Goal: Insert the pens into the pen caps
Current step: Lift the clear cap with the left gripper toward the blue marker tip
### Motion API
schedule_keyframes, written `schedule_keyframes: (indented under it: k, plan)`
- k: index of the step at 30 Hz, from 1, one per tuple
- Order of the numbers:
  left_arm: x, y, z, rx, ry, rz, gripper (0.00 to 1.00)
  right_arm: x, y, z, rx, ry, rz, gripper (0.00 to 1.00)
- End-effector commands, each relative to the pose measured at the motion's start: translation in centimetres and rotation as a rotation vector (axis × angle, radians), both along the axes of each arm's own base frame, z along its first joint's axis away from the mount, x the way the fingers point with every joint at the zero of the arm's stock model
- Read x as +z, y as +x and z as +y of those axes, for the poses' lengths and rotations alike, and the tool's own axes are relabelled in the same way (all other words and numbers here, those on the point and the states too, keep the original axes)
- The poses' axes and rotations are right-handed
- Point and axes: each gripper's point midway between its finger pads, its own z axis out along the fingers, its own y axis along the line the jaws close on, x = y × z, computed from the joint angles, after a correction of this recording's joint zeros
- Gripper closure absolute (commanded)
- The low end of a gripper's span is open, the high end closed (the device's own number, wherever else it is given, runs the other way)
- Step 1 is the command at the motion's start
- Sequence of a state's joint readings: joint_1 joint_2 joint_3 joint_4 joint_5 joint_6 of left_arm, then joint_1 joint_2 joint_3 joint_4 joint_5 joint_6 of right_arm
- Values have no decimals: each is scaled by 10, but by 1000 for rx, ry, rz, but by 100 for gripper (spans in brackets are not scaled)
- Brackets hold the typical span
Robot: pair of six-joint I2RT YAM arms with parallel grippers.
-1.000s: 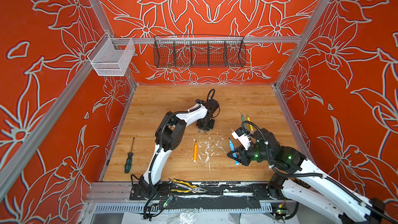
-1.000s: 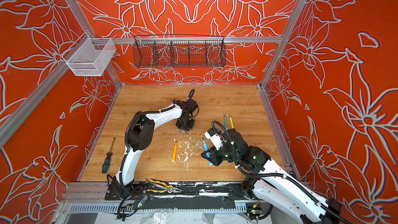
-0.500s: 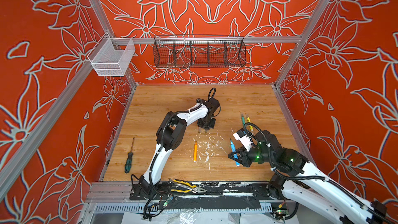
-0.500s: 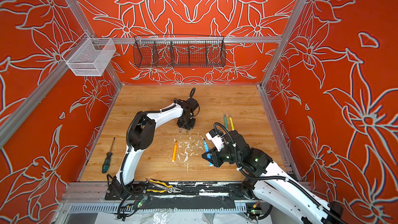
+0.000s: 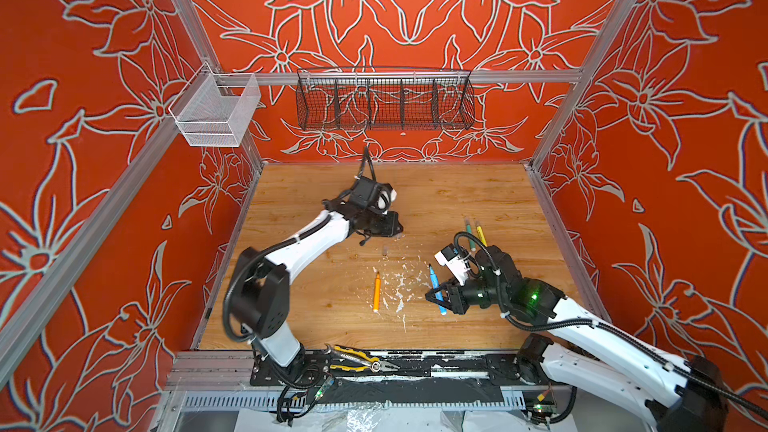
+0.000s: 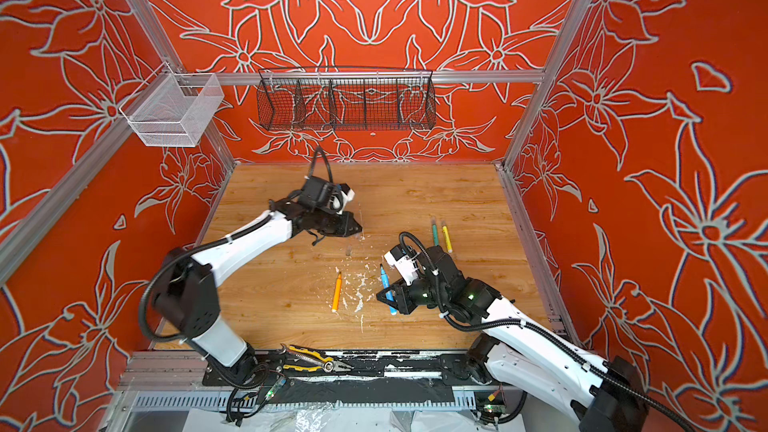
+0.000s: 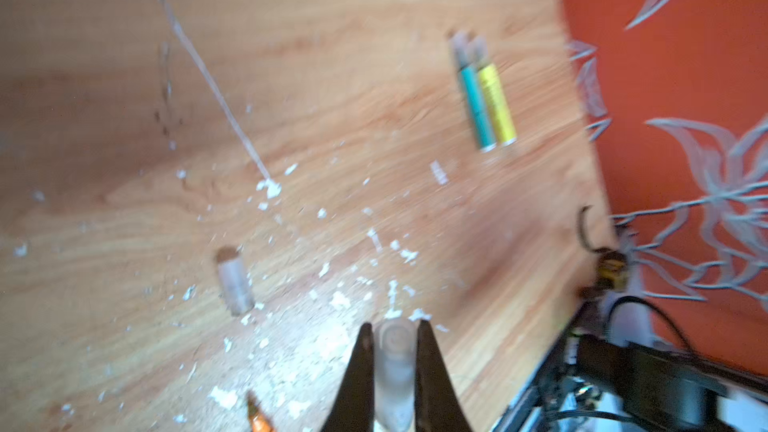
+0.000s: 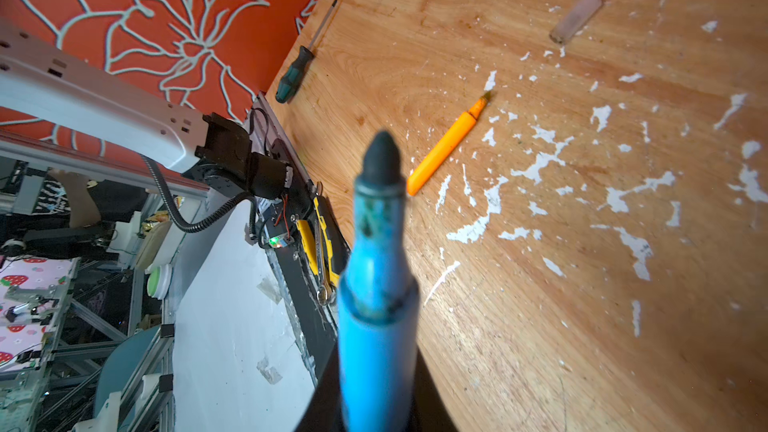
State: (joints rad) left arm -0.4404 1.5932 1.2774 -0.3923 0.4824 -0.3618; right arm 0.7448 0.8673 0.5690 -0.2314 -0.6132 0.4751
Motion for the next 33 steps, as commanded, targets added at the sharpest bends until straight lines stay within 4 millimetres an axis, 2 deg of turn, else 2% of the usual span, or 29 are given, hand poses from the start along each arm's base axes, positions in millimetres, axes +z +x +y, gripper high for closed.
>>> schedule_keyframes:
  k: [1,5,10,14,18,24,33]
  plan:
    - [36,-6,-7,-113,-245,-50,100,22,3,16,64,93,-50,100]
    - [59,-24,-2,-172,-353,-116,100,38,16,30,78,137,-104,100]
    - [94,-56,-2,-272,-487,-227,100,64,26,49,101,213,-172,100]
    - [108,-78,5,-300,-508,-306,100,72,29,56,91,230,-203,100]
    - [115,-94,10,-317,-520,-356,100,83,24,61,109,237,-238,100]
    - [127,-107,13,-342,-556,-417,100,91,15,75,157,228,-288,100]
    - [133,-105,19,-307,-590,-445,100,92,19,88,161,237,-301,100]
